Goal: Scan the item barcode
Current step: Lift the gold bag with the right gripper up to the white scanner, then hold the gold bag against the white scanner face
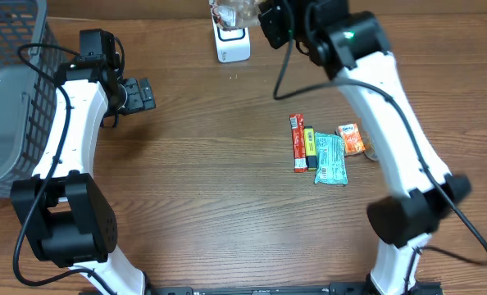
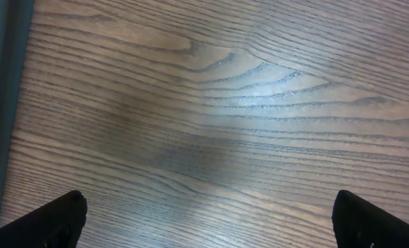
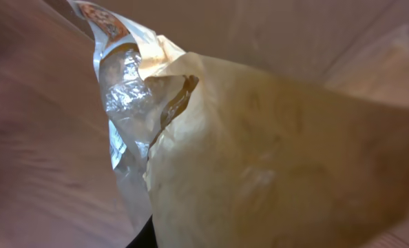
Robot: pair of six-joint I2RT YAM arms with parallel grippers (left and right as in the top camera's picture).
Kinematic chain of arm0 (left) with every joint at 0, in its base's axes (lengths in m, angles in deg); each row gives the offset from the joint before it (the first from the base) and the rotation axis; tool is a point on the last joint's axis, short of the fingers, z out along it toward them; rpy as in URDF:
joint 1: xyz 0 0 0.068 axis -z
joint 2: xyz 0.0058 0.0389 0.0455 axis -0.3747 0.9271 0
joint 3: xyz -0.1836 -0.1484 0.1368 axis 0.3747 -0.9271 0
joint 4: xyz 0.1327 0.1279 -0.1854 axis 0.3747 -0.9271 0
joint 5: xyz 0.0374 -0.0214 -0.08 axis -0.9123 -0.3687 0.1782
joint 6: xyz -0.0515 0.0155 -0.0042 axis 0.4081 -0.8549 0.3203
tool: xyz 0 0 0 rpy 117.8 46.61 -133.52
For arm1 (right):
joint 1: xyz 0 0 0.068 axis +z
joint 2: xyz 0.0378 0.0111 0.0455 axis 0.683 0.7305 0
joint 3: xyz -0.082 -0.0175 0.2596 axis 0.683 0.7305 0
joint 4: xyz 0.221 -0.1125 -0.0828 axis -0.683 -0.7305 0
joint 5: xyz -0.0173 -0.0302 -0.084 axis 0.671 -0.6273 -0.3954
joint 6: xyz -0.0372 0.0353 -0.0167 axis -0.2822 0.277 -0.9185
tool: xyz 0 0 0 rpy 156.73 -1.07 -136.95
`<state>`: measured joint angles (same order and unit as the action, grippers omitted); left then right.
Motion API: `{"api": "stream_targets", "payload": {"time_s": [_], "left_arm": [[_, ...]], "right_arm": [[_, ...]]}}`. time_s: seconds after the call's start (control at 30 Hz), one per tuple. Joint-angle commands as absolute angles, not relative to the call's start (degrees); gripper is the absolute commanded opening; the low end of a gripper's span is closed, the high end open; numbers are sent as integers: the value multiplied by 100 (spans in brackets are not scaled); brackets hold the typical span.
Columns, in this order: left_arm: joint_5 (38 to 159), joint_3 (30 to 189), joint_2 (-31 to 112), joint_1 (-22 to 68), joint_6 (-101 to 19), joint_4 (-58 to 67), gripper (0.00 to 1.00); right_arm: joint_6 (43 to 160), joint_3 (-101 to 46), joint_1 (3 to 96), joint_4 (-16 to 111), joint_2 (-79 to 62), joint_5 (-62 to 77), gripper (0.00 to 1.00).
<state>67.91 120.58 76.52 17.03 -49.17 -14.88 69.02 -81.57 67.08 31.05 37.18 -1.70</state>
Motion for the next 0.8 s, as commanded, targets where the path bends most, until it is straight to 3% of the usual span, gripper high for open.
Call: {"api": "stream_targets", "payload": {"time_s": [0.0,0.77], "left_arm": [[6762,12152,7713,1714,-5022,-1473,100],[6762,12152,7713,1714,-5022,-1473,100]], "right_arm": [[6727,-8203,6713,3474,4196,-920,3],[6299,-8203,7207,6910,5916,-3724,4]]}}
